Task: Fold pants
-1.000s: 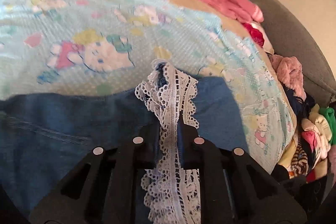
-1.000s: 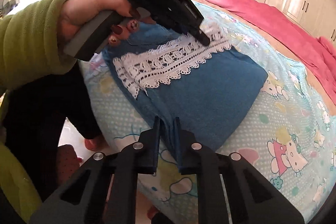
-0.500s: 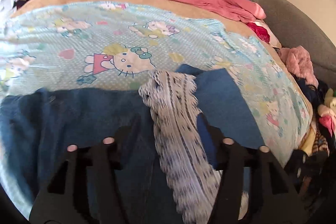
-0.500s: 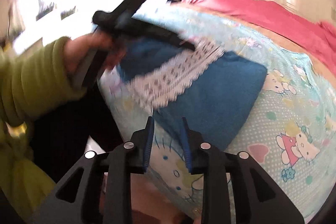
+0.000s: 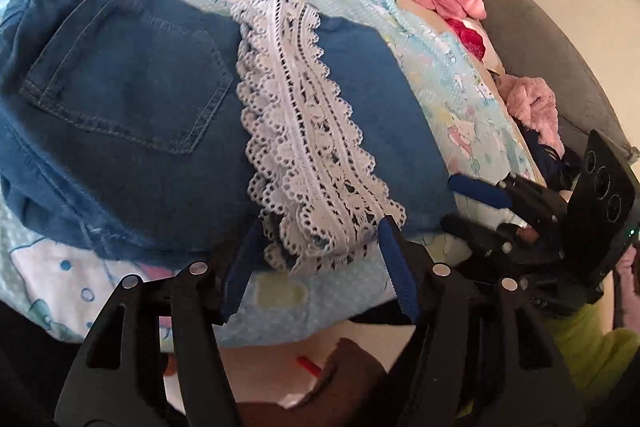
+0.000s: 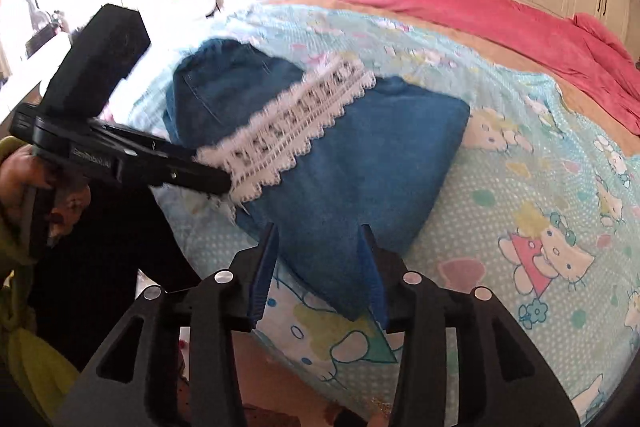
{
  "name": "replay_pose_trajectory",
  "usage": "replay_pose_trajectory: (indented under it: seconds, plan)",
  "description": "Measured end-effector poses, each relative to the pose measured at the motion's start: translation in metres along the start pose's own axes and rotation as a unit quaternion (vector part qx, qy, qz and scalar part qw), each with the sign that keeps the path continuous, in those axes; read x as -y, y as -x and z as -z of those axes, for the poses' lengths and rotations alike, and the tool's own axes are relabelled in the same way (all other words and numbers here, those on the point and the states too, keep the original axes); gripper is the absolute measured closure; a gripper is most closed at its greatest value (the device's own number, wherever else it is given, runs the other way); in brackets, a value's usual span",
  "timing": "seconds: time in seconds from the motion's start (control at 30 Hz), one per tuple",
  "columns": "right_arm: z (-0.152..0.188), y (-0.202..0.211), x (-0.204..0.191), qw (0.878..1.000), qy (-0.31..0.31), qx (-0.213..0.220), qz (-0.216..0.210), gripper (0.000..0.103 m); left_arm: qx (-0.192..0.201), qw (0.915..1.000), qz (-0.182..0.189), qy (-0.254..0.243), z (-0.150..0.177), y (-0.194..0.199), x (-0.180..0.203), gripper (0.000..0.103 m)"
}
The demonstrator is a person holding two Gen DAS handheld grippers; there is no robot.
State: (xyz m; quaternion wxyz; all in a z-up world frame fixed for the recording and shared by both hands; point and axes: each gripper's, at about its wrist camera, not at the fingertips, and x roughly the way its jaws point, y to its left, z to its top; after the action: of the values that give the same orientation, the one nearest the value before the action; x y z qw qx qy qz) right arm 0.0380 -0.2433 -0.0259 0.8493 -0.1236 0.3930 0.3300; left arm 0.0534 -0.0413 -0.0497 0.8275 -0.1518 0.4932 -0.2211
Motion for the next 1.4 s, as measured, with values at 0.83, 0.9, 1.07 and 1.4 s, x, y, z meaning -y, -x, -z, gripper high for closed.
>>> replay_pose_trajectory:
  seconds: [0.83, 0.9, 1.07, 1.4]
  plan:
    - [0.015, -0.006, 0.0, 0.998, -0.047, -0.052, -0.006, 0.053, 0.053, 0.9843, -0.096, -0.138, -0.011, 0.016, 0.045, 0.017]
    - [0.017, 0.003, 0.005, 0.997, -0.062, -0.049, -0.004, 0.053, 0.039, 0.9816, -0.118, -0.145, -0.011, 0.001, 0.044, 0.016]
    - [0.023, 0.024, 0.025, 0.993, -0.111, -0.03, 0.014, 0.039, 0.009, 0.9824, -0.136, -0.127, -0.004, -0.022, 0.027, 0.014]
    - [0.017, 0.042, 0.035, 0.99, -0.139, 0.006, 0.032, 0.04, 0.028, 0.983, -0.136, -0.119, -0.002, 0.008, 0.033, 0.01]
